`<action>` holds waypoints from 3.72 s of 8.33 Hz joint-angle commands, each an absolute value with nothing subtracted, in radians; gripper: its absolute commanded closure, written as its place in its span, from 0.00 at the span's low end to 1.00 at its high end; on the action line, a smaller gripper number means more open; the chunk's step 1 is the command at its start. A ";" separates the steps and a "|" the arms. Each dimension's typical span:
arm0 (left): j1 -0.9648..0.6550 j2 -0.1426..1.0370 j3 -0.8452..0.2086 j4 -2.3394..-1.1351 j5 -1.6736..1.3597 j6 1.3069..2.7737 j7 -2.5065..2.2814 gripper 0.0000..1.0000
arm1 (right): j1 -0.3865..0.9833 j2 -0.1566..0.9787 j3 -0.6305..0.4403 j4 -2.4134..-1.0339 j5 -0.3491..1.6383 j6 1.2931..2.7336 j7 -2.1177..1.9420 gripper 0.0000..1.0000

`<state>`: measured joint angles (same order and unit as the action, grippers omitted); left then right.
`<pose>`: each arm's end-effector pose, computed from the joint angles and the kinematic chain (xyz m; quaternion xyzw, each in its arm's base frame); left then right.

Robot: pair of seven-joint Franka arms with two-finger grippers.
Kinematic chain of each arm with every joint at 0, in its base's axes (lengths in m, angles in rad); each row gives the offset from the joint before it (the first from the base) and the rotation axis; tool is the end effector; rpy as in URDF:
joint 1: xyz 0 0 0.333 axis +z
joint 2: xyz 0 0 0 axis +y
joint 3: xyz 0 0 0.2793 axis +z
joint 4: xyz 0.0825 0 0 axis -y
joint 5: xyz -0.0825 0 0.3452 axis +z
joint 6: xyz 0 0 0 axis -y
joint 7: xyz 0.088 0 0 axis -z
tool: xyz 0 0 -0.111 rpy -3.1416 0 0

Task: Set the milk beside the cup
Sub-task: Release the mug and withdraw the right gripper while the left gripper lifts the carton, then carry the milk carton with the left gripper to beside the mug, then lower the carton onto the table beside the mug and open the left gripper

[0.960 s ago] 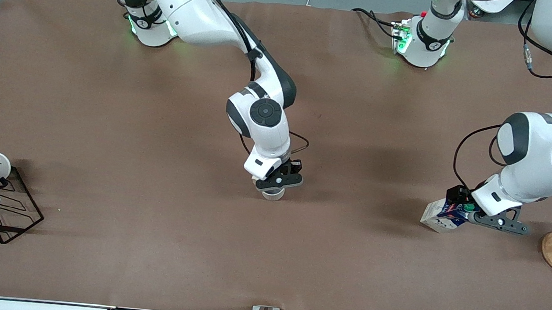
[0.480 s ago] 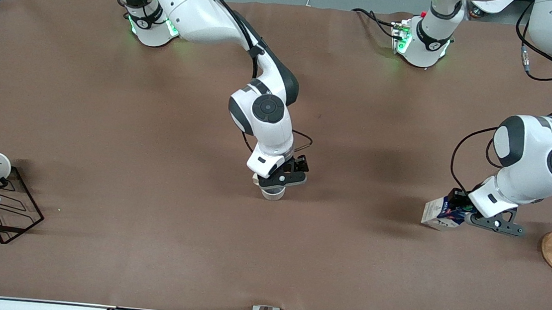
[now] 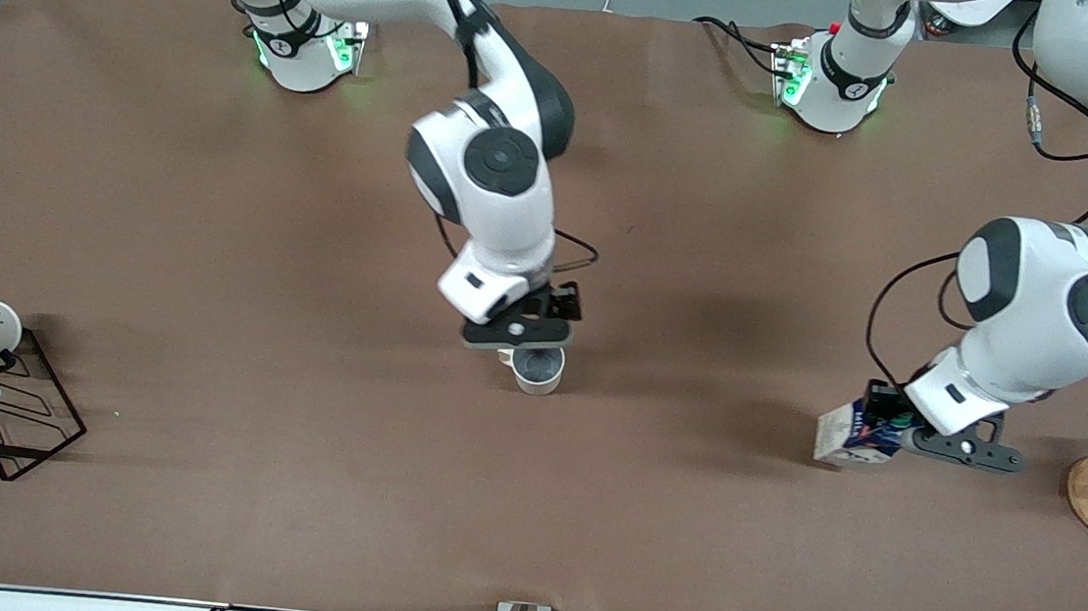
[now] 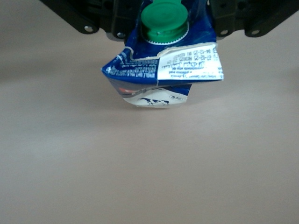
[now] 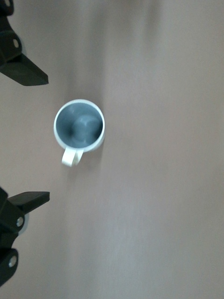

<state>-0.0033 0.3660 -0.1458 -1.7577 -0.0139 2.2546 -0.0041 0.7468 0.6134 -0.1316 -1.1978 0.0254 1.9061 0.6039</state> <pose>0.6099 -0.0848 0.3568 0.9953 -0.0617 0.0646 0.0363 0.5419 0.4125 0.4121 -0.9983 -0.0158 -0.0552 0.0081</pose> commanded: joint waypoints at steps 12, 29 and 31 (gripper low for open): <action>-0.193 0.429 -0.755 -1.715 0.314 2.150 -1.006 0.56 | 0.101 -0.123 -0.120 -1.663 0.000 1.607 0.008 0.00; -0.236 0.588 -0.747 -1.574 0.569 2.143 -1.209 0.00 | 0.058 -0.101 -0.106 -1.600 -0.003 1.517 -0.037 0.00; -0.194 0.529 -0.747 -1.465 0.548 2.060 -1.209 0.00 | 0.060 -0.101 -0.106 -1.600 -0.003 1.519 -0.035 0.00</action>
